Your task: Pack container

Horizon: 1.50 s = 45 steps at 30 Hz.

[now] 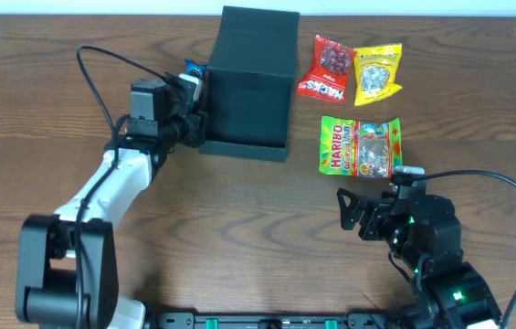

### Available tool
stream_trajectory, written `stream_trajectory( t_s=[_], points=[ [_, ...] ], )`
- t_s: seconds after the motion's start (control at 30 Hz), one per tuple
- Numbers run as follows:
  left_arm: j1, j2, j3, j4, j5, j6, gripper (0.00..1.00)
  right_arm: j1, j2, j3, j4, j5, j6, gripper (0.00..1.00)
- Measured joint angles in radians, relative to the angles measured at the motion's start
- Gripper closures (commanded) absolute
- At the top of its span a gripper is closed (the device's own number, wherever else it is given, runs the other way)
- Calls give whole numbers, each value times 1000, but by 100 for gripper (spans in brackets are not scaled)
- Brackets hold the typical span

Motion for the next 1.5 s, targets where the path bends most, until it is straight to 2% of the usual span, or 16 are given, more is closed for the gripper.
stream_trajectory(
  t_s=[0.07, 0.13, 0.23, 0.5, 0.7, 1.07, 1.5],
  points=[
    [-20, 13, 0, 4, -27, -1, 49, 0, 0, 0, 0, 1, 0, 1],
    [-56, 16, 0, 5, -82, -2, 59, 0, 0, 0, 0, 2, 0, 1],
    [-96, 16, 0, 6, -149, -10, 64, 0, 0, 0, -1, 2, 0, 1],
    [-114, 68, 0, 2, -232, -58, 73, 0, 0, 0, -5, 2, 0, 1],
    [-116, 71, 0, -3, -243, -128, 94, 0, 0, 0, -7, 2, 0, 1],
    [-145, 71, 2, -11, -253, -247, 94, 0, 0, 0, -8, 2, 0, 1],
    [-182, 70, 18, -55, -299, -459, 94, -1, 0, 0, -50, 2, 0, 1]
  ],
)
